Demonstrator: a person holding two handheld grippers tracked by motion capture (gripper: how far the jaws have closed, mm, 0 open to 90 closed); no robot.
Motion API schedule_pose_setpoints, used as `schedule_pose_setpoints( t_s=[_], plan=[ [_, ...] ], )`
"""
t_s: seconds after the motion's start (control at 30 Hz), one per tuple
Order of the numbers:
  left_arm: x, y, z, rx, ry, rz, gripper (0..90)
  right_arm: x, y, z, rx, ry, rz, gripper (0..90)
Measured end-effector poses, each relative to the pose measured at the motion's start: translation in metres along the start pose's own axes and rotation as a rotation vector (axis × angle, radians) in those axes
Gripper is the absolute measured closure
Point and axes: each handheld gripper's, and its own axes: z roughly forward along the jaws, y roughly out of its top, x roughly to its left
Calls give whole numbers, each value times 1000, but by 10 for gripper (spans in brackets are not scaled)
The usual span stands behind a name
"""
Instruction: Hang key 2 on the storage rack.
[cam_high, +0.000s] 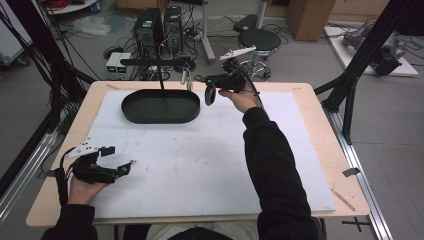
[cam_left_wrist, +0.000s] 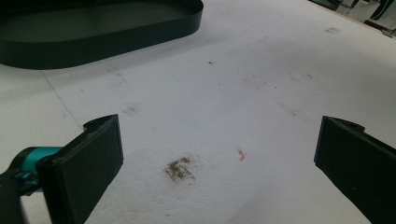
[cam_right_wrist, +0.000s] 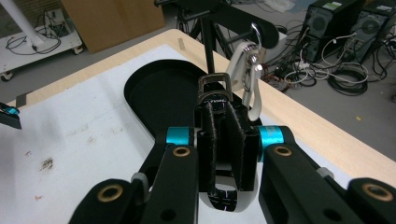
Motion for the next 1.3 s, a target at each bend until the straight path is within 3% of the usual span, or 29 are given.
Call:
schedule_pose_setpoints(
  t_s=[0.37, 0.53, 0.77, 1.1, 1.3],
  plan=[
    [0, 0, -1, -3, -2, -1, 17, 10, 15, 22, -4, 32, -12, 828],
    [0, 0, 0, 3, -4, 4, 17, 19, 25, 35, 21, 42, -38, 826],
    [0, 0, 1, 4, -6, 2, 17, 31, 46, 46, 16, 58, -82, 826],
    [1, 0, 2, -1, -8, -1, 17, 37, 78, 56, 12, 23, -109, 825],
    [1, 0, 2, 1, -7, 0, 17, 35, 77, 72, 30, 9, -85, 822]
  ],
)
